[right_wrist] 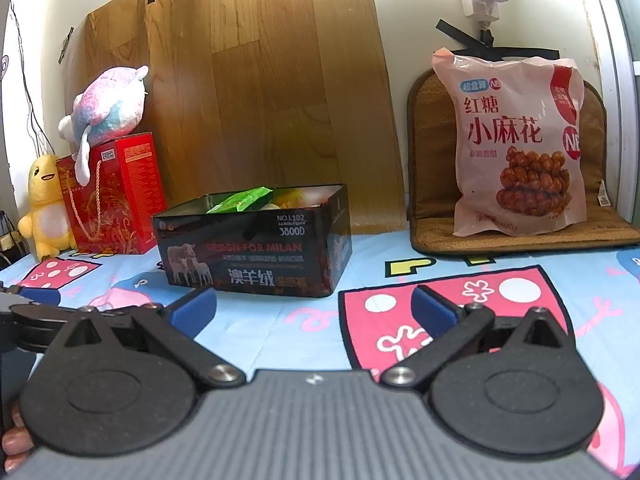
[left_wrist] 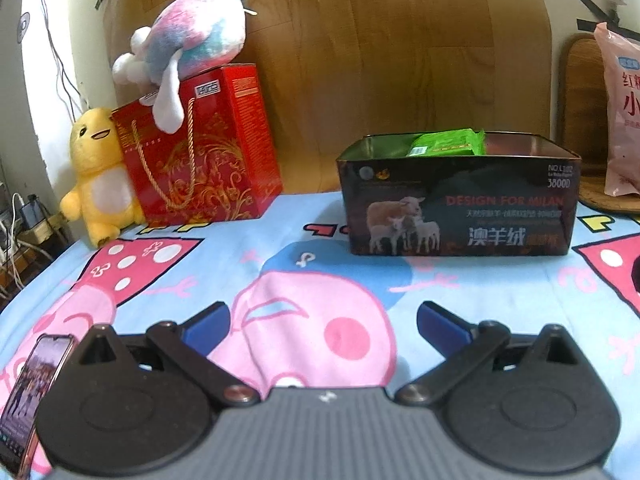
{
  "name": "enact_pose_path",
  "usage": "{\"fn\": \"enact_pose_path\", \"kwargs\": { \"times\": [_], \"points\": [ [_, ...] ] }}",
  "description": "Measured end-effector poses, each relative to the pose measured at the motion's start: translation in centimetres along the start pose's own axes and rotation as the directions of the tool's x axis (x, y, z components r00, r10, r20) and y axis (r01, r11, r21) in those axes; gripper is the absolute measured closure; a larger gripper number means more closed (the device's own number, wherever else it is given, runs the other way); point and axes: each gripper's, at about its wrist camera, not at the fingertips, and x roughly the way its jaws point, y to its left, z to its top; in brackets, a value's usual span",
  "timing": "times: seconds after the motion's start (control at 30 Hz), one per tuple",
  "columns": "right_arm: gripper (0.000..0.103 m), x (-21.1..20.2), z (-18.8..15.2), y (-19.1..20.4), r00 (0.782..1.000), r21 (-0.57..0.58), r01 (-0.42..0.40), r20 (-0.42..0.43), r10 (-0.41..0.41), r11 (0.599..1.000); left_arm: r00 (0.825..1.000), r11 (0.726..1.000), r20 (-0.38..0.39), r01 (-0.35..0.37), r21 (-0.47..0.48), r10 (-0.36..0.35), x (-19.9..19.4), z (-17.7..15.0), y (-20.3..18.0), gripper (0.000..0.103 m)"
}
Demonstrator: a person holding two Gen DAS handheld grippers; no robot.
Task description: Organize snacks
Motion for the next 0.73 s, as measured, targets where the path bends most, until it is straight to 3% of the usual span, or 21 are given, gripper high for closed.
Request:
{"fn": "enact_pose_path", "kwargs": {
  "times": [0.4, 0.73],
  "points": [
    [0.000, 0.0, 0.0, 0.0, 1.000, -0.002, -0.001, 0.001, 0.001, 1.000, 1.000, 1.000, -0.016, -0.002, 0.005, 0.002, -0.8, -0.2, 0.2, 0.000],
    [0.000, -0.1, 0.0, 0.0, 1.000, -0.002, -0.002, 0.003, 0.002, 1.000, 0.998, 0.998, -0.005, 0.064, 0.013, -0.064, -1.4, -0.2, -0.2, 0.000]
  ]
}}
